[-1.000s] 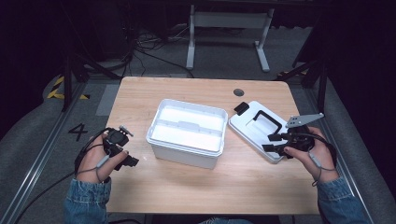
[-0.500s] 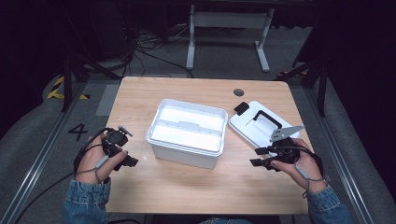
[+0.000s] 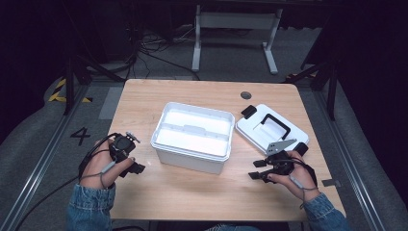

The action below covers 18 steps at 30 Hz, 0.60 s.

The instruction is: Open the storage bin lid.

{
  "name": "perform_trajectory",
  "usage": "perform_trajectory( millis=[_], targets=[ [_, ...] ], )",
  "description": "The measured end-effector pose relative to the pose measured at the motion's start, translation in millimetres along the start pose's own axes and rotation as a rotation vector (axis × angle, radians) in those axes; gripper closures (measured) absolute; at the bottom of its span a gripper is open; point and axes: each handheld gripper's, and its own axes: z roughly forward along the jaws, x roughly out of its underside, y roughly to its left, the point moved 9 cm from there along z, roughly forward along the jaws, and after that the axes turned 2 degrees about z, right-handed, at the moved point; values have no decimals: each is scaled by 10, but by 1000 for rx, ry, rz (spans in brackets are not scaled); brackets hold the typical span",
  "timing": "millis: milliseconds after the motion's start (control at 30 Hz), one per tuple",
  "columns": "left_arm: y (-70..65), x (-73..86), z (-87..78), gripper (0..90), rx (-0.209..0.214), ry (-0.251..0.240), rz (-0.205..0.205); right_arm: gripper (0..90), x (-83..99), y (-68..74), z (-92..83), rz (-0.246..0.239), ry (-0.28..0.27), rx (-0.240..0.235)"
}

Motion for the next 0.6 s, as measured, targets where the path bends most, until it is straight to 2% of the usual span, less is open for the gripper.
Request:
perform_trajectory(
  millis=[100, 133, 233, 267, 300, 433, 600],
  targets=[
    [-16, -4, 22, 221, 8, -1, -12, 439, 57, 2, 110, -31, 9, 11],
    [5, -10, 20, 221, -6, -4, 6, 439, 68, 7, 144, -45, 8, 11],
    [-1, -13, 23, 221, -10, -10, 6, 436, 87, 20, 247, -95, -9, 6],
    [-1, -13, 23, 221, -12, -10, 7, 425, 102, 28, 273, -85, -7, 2],
    [-3, -12, 23, 221, -14, -10, 9, 425, 84, 30, 294, -97, -35, 0],
    [-27, -6, 33, 221, -4, -11, 3, 408, 64, 53, 339, -141, -66, 5],
    [-17, -3, 28, 220, -12, -14, 8, 370, 54, 79, 372, -158, -87, 11]
  ],
)
